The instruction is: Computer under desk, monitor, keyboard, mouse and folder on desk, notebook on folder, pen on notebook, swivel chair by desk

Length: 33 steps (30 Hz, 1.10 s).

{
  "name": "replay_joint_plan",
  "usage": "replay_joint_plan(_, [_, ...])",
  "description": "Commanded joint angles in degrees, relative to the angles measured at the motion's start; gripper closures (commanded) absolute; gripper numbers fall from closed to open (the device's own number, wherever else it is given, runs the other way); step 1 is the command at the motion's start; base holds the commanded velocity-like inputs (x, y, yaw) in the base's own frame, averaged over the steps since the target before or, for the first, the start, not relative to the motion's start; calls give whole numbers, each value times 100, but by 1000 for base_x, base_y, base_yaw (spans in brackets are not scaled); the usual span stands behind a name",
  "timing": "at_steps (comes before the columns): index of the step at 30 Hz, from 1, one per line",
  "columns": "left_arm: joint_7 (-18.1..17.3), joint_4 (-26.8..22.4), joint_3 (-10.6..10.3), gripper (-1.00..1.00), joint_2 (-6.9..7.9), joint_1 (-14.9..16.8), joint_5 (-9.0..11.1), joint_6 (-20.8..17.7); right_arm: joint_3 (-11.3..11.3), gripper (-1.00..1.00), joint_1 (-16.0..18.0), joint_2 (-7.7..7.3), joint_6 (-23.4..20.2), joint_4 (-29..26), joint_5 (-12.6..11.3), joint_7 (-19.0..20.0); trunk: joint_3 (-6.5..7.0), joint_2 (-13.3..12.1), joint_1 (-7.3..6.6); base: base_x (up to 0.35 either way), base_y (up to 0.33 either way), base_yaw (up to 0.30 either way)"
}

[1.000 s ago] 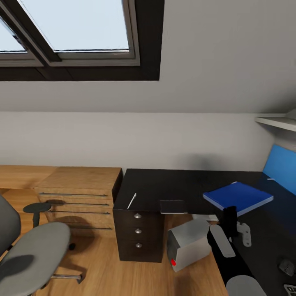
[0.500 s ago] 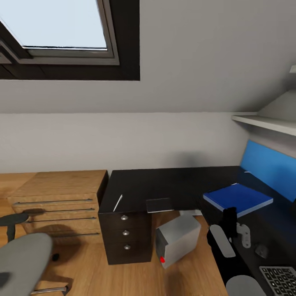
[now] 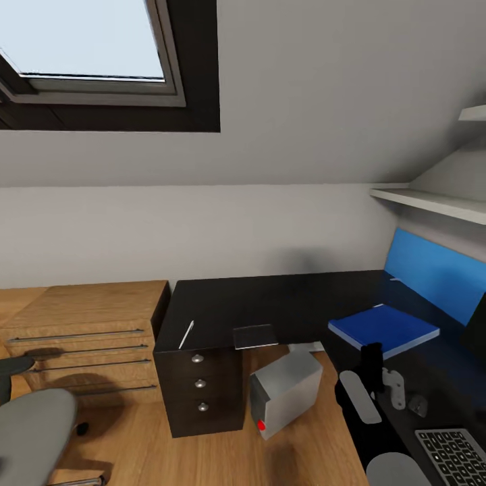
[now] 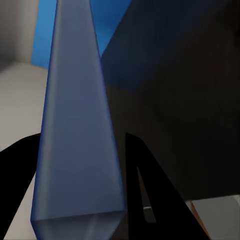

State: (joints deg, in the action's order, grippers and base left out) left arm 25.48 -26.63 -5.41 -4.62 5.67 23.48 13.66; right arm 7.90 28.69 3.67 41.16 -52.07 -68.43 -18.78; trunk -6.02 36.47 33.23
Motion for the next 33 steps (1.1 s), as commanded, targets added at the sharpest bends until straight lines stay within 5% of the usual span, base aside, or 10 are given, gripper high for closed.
replay_joint_plan(1, [36, 0, -48, -100, 7, 5, 61, 32, 6, 100, 5, 13, 8, -6, -3, -14, -10, 9, 2, 0, 0, -1])
replay_joint_plan(10, [42, -159, -33, -100, -76, 5, 61, 225, 29, 100, 5, 57, -105, -32, -222, 5, -46, 89, 46, 0, 0, 0])
replay_joint_plan(17, [60, -384, -47, -100, -90, 5, 69, 203, 28, 100, 5, 39, -10, -24, -17, -22, -172, 370, 200, 0, 0, 0])
replay_joint_plan(33, [63, -518, -48, -100, -85, 5, 76, 199, 19, 100, 5, 55, -1, -15, -3, 5, -459, 1012, 551, 0, 0, -10])
